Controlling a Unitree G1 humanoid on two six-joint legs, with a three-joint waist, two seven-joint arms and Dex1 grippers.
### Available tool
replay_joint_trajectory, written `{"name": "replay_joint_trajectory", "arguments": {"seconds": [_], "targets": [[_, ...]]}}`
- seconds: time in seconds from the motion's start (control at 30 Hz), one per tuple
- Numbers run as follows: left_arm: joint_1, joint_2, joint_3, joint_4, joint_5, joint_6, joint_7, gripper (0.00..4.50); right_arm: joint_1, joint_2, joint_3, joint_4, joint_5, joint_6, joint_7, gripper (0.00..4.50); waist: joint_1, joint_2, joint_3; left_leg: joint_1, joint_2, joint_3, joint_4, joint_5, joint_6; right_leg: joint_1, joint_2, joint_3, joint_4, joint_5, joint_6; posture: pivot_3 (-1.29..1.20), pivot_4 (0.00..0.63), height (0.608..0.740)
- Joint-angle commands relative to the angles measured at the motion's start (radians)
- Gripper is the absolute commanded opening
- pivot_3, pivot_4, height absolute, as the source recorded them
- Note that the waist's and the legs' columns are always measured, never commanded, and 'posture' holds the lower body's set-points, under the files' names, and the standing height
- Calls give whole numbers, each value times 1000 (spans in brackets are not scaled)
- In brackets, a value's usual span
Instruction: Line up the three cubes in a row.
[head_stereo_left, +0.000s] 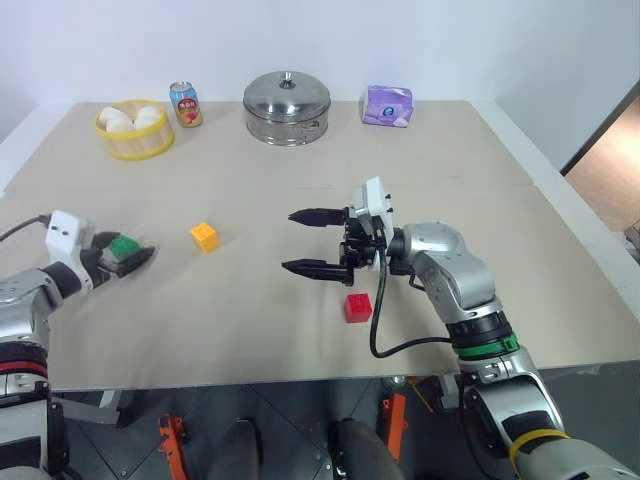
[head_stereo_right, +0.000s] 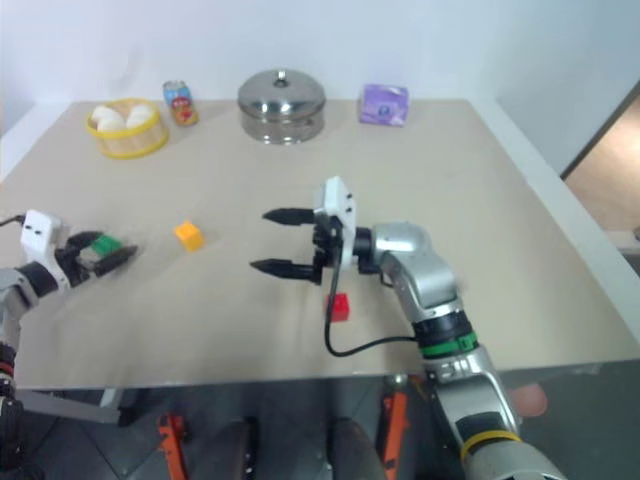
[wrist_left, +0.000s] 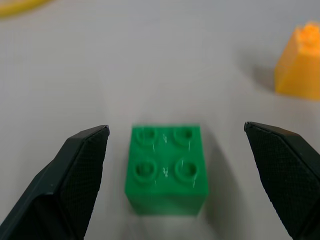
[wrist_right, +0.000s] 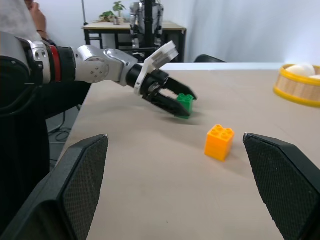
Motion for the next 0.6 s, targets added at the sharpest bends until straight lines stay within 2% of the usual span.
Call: {"name": "replay_joint_trajectory", "arguments": {"seconds": [0.03,0.1,0.13,0.3,0.37,0.4,0.53,0.6], "targets": [[-21,23,-12,35,25,-23,-13,4500,1,-7,-19,-55,13,2,-15,4486,0,0,0,0,0,0,0,0,0,0,0,0,0,0,0,0,150,739],[-24,20,-19,53,37,-31,-7,4500,5,-10,-22,-58,13,2,-20,4486,0,0,0,0,0,0,0,0,0,-1,0,0,1,0,0,0,150,739],[-26,19,-20,60,39,-35,-5,3952,6,-11,-23,-60,13,3,-23,4500,1,0,0,0,0,0,0,0,0,-1,0,0,1,0,0,0,150,739],[-39,19,-20,72,40,-43,-6,2359,5,-13,-25,-58,16,0,-28,4500,1,-1,0,0,0,0,0,0,0,-1,0,0,1,0,-2,0,150,739],[-41,19,-20,75,40,-50,-6,1543,3,-13,-26,-55,17,-2,-28,4500,1,-1,0,0,0,0,1,0,0,-1,0,0,1,0,-2,0,150,739],[-40,20,-19,74,39,-51,-7,1339,2,-13,-27,-54,17,-3,-27,4500,1,-1,0,0,0,0,0,0,0,-1,0,0,1,0,-2,0,150,739],[-22,15,-17,-11,2,-11,-69,1344,0,-21,-33,-51,22,-4,-17,4500,1,-1,0,0,0,0,0,0,0,-1,0,0,1,0,-1,0,150,739],[23,-2,-28,-183,-60,57,-144,1344,9,-55,-47,-71,39,14,12,4500,1,-1,0,-1,0,0,0,0,0,-1,0,0,1,0,-1,0,150,739]]}}
